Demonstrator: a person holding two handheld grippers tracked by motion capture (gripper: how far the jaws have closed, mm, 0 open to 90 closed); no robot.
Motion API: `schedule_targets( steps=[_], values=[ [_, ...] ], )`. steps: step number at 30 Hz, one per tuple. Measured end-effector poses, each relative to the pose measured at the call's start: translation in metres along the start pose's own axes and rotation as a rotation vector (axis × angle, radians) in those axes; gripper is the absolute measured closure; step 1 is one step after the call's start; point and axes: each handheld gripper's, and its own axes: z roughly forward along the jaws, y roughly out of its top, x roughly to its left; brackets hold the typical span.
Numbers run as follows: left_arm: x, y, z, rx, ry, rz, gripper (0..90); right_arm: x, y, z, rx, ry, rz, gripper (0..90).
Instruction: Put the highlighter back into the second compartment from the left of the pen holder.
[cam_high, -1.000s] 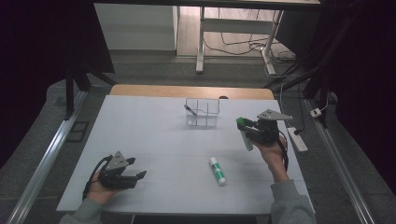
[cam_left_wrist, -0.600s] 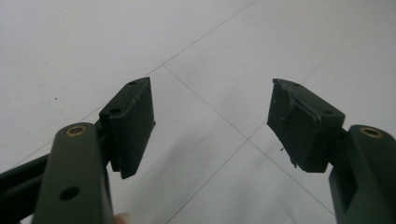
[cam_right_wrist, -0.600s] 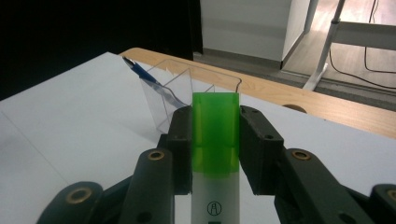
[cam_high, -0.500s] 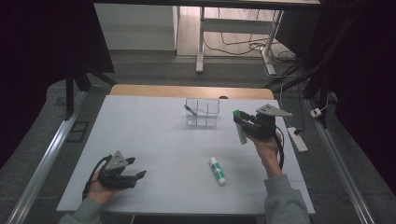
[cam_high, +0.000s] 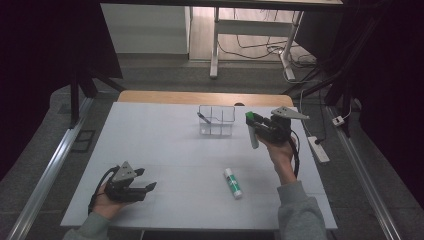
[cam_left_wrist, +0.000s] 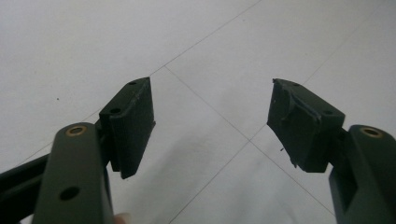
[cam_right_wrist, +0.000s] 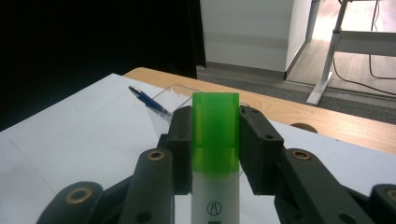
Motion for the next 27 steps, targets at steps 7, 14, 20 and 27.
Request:
schedule_targets(
  steps=[7, 14, 20, 27],
  values=[
    [0.0, 0.0, 0.0, 0.0, -0.001, -0.001, 30.7, 0.002, 0.009, 0.01, -0.016, 0.009, 0.026, 67.1],
    [0.0, 0.0, 0.0, 0.0, -0.001, 0.0, 30.6, 0.002, 0.015, 0.022, -0.024, 0.018, 0.054, 67.1],
    [0.001, 0.0, -0.001, -0.004, -0.002, 0.001, 30.7, 0.005, 0.022, 0.033, -0.021, 0.02, 0.053, 67.1],
    [0.001, 0.0, -0.001, -0.005, -0.005, 0.001, 30.7, 0.011, 0.029, 0.042, -0.046, 0.036, 0.056, 67.1]
  ],
)
